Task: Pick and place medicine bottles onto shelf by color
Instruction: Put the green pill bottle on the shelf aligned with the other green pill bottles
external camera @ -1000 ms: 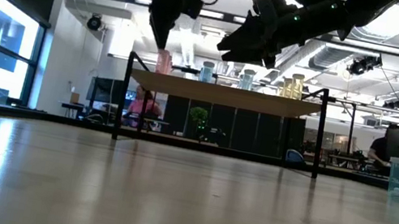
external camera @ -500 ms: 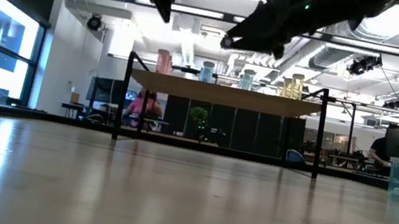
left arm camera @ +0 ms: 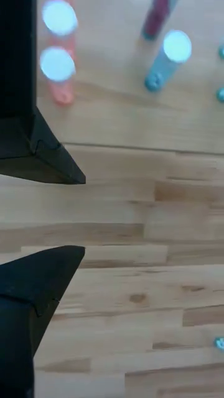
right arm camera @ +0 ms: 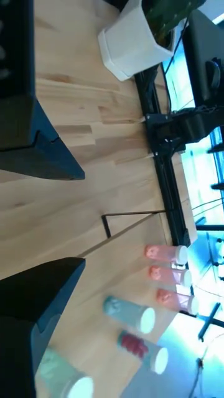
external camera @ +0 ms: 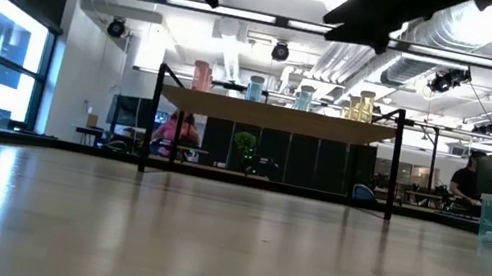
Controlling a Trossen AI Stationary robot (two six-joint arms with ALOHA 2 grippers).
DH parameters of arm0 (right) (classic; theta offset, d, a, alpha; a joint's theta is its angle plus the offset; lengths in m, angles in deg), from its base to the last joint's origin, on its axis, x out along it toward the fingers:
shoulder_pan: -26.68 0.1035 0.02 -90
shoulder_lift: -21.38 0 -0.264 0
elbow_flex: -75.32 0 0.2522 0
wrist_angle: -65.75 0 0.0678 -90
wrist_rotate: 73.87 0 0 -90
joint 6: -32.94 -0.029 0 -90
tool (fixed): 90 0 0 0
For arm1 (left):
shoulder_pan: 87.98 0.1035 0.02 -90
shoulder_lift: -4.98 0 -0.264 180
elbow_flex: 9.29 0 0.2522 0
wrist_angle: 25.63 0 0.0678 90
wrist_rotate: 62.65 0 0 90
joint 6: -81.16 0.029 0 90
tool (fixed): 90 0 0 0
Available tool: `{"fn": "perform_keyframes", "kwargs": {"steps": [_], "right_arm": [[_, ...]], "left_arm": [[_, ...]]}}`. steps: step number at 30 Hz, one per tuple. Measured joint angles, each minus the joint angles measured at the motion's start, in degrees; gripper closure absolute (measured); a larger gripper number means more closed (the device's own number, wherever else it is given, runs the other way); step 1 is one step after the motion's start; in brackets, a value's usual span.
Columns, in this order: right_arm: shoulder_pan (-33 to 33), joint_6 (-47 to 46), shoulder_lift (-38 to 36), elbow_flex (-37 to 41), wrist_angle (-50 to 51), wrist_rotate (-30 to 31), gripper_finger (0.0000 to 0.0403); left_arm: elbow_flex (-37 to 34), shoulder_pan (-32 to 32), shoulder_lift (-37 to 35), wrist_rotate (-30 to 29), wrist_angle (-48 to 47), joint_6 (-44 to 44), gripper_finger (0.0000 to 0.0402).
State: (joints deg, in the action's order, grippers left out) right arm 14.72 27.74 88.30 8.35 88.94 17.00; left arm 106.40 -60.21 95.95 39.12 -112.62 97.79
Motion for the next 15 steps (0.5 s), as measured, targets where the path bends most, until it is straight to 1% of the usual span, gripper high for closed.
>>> {"fn": "perform_keyframes", "kwargs": {"steps": [4, 10, 15], "right_arm": [[0.00, -2.38, -2.45, 0.00, 4.12, 0.00, 0.0197], [0.52, -5.54, -3.61, 0.08, 10.71, 0.01, 0.0197], [2.56, -8.70, -3.61, 3.94, 12.30, 0.15, 0.0197]], "left_arm": [[-9.69, -1.40, -4.63, -0.16, 7.65, -1.23, 0.0241], [-20.80, -3.30, -9.34, -0.28, 20.10, -2.96, 0.0241], [-30.52, -5.28, -12.02, -0.37, 31.20, -4.63, 0.0241]]}}
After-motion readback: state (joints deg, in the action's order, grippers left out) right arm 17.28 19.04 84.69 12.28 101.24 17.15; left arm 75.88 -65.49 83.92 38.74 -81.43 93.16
